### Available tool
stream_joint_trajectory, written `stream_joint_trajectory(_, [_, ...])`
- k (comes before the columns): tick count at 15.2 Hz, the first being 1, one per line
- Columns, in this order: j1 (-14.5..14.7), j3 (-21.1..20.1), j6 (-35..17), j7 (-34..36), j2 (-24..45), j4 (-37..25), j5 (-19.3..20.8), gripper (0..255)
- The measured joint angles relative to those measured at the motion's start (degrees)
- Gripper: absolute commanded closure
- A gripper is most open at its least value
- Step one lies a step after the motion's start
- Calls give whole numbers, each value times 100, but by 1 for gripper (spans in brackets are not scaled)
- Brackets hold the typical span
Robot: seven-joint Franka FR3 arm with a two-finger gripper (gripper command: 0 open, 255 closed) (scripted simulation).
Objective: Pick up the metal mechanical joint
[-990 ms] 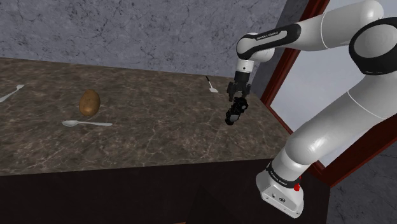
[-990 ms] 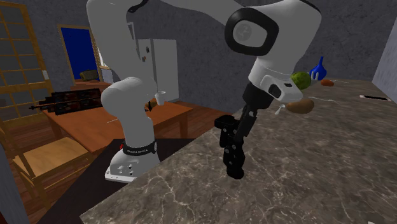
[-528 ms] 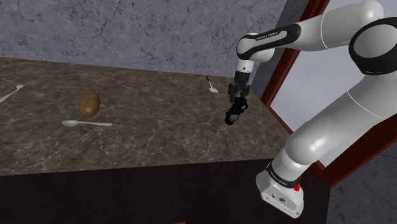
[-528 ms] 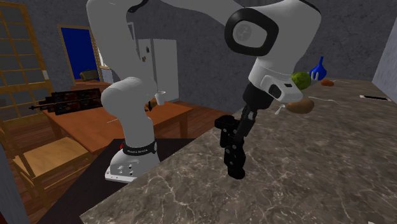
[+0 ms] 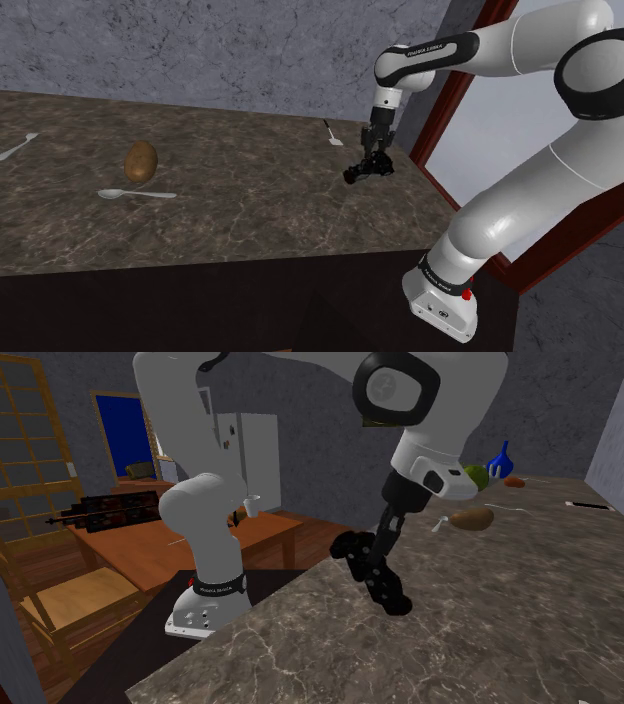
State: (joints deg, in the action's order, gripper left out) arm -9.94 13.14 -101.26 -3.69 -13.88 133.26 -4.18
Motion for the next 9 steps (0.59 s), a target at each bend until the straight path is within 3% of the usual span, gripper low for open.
stream_joint_trajectory(9, [7, -35, 701, 114, -205, -508, 24, 255])
